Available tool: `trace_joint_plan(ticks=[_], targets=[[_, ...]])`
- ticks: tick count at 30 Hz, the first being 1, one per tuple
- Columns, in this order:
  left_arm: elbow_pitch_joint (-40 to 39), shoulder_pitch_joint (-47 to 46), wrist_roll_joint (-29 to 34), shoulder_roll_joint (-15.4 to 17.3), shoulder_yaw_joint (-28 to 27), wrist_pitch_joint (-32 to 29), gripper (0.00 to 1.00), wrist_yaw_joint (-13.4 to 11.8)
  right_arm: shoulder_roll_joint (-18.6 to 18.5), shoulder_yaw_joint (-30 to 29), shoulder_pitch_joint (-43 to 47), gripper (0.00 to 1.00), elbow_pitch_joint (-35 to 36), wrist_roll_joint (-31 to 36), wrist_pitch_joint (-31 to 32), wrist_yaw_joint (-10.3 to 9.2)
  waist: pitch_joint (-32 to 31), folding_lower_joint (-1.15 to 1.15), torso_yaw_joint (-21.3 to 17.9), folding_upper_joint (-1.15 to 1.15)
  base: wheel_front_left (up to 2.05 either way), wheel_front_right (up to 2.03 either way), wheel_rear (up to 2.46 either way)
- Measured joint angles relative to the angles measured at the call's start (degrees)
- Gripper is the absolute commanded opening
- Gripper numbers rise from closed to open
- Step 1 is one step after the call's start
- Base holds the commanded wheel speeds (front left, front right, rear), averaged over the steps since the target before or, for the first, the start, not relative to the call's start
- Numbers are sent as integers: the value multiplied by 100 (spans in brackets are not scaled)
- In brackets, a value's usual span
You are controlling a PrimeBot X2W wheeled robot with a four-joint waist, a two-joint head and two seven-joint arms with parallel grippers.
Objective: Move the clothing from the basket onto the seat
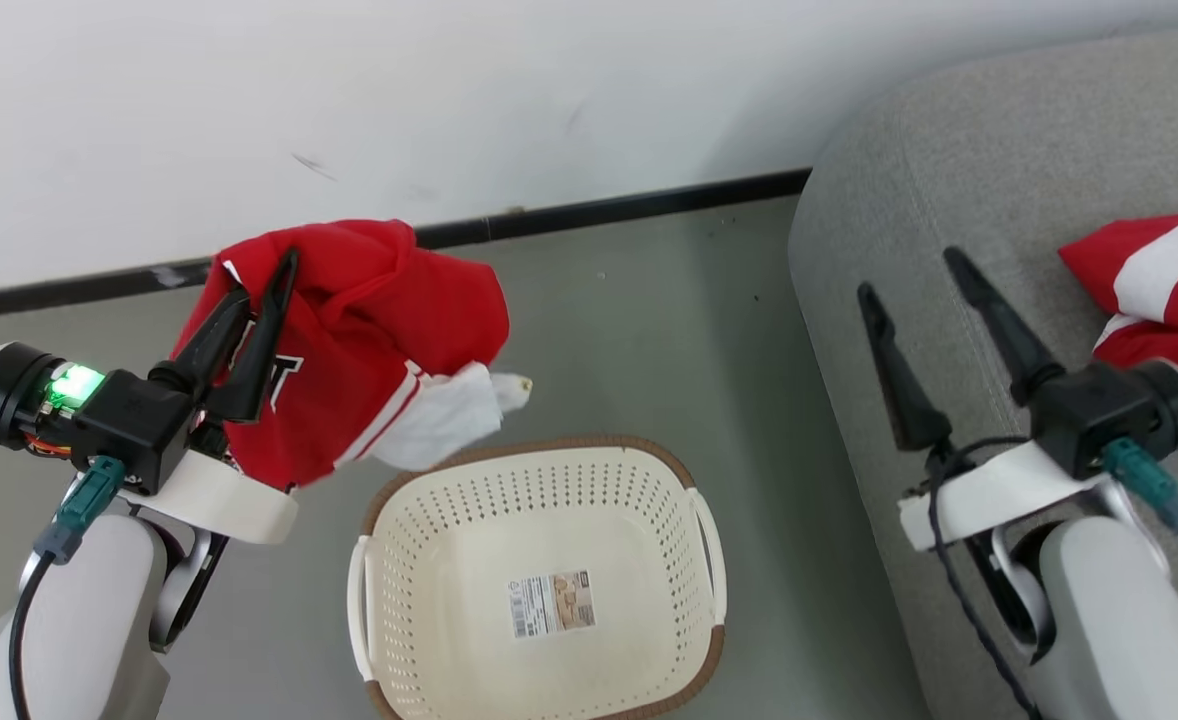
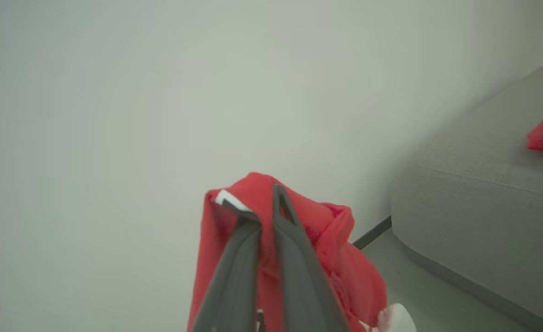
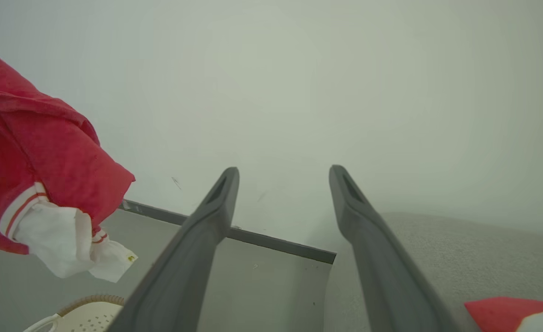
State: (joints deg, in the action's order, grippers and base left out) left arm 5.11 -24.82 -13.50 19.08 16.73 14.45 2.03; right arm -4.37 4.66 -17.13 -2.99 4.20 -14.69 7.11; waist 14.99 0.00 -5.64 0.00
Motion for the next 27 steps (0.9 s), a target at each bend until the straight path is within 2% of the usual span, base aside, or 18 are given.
trace_joint_plan(ticks=[11, 16, 27], targets=[[-402, 88, 25, 66, 439, -87, 0, 229, -357, 1027, 173, 100, -324, -314, 0, 1, -645, 0, 156, 0, 0, 0, 0], [-637, 88, 24, -68, 721, -215, 0, 324, -580, 1702, 190, 100, -502, -743, 0, 1, -981, 0, 248, 0, 0, 0, 0], [-1014, 79, -3, -125, 1191, -528, 0, 421, -982, 3115, 399, 100, -780, -1834, 1, 1, -1466, 0, 388, 0, 0, 0, 0]])
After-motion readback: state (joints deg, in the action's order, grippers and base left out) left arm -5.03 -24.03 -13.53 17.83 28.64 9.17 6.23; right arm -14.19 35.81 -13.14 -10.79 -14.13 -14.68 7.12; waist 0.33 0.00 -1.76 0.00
